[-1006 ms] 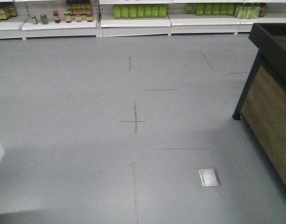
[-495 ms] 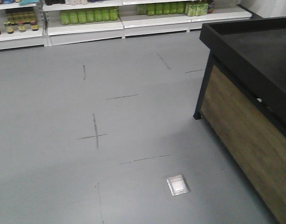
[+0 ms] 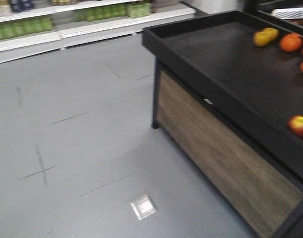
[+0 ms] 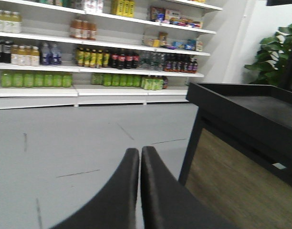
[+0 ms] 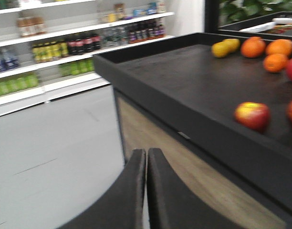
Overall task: Pick three apples into basket with both arms
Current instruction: 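Turn the base and approach the table holding the light-blue basket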
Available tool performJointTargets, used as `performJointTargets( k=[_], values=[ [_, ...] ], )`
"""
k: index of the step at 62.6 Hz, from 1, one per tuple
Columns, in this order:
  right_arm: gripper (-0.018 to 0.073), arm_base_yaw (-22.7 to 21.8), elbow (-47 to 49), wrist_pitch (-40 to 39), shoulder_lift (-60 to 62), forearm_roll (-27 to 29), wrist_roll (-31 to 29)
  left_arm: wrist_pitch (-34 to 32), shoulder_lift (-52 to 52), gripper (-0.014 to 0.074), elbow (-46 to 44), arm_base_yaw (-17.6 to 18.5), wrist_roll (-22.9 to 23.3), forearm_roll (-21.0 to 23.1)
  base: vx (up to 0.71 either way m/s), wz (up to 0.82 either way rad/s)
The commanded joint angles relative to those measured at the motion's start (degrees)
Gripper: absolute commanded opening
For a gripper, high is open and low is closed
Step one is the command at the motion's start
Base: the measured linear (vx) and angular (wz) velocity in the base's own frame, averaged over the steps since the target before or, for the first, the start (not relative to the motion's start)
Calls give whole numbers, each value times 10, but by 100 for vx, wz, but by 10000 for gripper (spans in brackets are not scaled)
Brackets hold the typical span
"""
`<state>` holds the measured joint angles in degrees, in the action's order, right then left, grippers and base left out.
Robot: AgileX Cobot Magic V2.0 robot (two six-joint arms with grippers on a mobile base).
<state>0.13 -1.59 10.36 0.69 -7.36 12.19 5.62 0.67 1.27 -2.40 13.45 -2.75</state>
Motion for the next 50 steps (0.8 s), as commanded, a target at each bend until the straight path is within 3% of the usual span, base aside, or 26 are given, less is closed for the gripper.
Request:
performJointTargets(
  k=[1, 50],
  values=[
    [-4, 0, -8, -45, 7, -4, -6, -46, 9, -6, 5, 1, 4, 5, 17, -65],
    [-4, 0, -8, -45, 7, -4, -6, -46, 9, -6, 5, 1, 4, 5, 15, -58]
  ],
)
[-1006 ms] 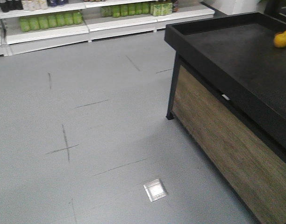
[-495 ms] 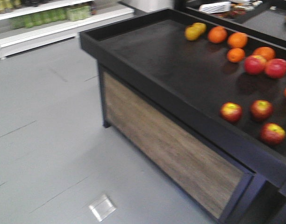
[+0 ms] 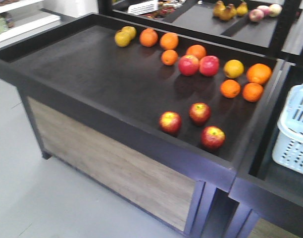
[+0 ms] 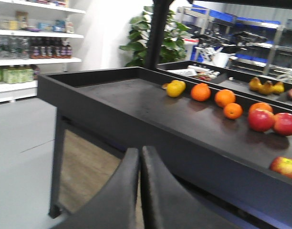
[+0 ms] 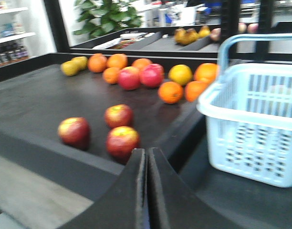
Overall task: Pick three apples into basket with both arms
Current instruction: 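Turn the base and approach the table holding the light-blue basket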
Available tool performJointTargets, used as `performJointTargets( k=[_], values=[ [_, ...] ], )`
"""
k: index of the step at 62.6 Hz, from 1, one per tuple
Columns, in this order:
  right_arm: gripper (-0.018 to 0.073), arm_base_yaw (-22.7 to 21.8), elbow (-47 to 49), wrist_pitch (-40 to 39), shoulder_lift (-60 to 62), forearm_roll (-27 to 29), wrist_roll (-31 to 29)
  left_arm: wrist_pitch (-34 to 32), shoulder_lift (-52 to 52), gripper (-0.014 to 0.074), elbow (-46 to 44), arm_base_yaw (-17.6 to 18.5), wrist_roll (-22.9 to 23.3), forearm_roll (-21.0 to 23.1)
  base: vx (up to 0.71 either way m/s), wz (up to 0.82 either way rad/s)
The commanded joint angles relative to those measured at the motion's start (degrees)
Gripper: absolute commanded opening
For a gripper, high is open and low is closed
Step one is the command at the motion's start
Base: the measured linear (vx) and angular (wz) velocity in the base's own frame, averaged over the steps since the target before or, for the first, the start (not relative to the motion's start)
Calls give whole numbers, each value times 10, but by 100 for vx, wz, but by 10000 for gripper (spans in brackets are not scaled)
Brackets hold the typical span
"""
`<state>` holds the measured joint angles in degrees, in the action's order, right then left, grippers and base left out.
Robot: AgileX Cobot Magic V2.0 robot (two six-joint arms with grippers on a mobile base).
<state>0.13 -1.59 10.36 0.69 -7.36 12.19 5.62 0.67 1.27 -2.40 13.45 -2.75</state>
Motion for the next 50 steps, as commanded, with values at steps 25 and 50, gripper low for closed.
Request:
performJointTargets(
  k=[25, 50],
  values=[
    [-4, 0, -8, -45, 7, -4, -6, -46, 9, -6, 5, 1, 4, 5, 10, -40],
    [-4, 0, -8, -45, 7, -4, -6, -46, 9, -6, 5, 1, 4, 5, 6, -32]
  ],
)
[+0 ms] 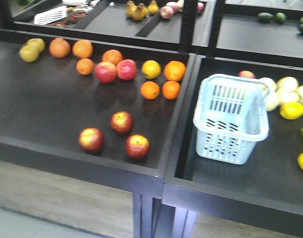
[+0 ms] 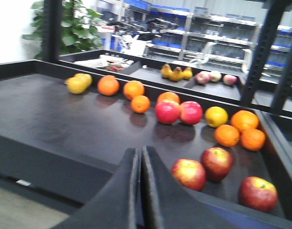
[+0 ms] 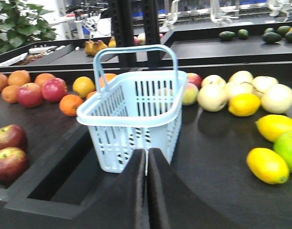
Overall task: Pick three apples into basket with both arms
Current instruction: 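Turn the base and approach the table holding the light-blue basket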
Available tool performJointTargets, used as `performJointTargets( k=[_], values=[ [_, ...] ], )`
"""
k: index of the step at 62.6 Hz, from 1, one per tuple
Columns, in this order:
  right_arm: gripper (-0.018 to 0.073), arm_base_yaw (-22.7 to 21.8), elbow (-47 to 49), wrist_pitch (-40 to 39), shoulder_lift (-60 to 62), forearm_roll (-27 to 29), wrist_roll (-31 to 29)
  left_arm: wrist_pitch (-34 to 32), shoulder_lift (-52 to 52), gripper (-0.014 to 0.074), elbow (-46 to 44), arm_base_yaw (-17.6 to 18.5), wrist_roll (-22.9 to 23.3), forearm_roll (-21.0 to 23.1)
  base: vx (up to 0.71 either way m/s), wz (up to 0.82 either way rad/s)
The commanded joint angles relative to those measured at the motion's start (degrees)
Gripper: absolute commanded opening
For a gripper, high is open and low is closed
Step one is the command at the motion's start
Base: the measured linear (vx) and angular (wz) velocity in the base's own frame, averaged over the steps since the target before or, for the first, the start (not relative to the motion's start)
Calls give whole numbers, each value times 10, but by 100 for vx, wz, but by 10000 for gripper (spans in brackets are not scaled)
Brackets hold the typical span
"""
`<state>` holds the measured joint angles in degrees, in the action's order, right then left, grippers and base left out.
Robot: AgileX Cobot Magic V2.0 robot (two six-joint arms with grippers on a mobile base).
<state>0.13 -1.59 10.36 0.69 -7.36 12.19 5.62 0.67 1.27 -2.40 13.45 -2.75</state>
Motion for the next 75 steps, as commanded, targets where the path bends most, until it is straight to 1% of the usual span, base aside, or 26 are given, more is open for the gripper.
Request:
performJointTargets(
  k=[1, 41, 75],
  values=[
    [-4, 0, -8, -45, 7, -4, -6, -46, 9, -6, 5, 1, 4, 5, 4, -29],
    [-4, 0, -8, -45, 7, -4, -6, -46, 9, -6, 5, 1, 4, 5, 4, -32],
    [-4, 0, -8, -45, 7, -4, -6, -46, 9, -6, 5, 1, 4, 5, 4, -16]
  ],
)
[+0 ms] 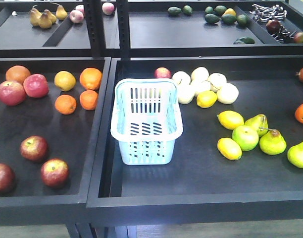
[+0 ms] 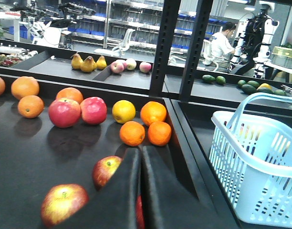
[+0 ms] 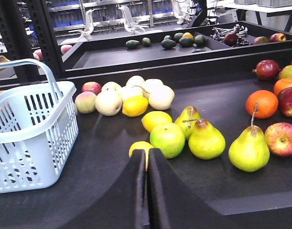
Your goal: Pick three apples into basket with both arms
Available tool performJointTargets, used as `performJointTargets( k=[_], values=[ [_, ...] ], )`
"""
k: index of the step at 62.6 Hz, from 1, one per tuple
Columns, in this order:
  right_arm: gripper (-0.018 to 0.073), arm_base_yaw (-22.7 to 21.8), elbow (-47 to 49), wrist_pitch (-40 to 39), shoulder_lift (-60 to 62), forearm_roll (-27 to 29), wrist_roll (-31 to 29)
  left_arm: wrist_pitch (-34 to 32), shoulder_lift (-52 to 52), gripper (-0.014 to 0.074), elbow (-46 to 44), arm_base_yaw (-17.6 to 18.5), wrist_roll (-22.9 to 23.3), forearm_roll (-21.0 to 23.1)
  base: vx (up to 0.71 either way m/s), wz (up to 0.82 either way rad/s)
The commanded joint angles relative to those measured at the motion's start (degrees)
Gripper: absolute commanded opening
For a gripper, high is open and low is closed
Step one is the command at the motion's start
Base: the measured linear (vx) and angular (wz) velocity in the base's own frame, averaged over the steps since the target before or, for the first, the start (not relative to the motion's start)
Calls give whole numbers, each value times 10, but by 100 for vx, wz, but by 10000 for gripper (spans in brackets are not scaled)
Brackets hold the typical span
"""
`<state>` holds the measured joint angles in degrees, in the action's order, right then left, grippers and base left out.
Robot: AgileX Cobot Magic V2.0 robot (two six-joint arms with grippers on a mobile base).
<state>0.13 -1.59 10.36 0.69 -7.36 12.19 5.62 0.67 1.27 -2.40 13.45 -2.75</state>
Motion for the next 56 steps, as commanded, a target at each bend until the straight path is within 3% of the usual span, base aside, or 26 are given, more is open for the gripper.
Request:
performJointTargets(
  k=[1, 56],
  values=[
    [-4, 0, -8, -45, 7, -4, -6, -46, 9, -6, 5, 1, 4, 5, 6, -9],
    [-4, 0, -8, -45, 7, -4, -6, -46, 9, -6, 5, 1, 4, 5, 8, -1]
  ],
)
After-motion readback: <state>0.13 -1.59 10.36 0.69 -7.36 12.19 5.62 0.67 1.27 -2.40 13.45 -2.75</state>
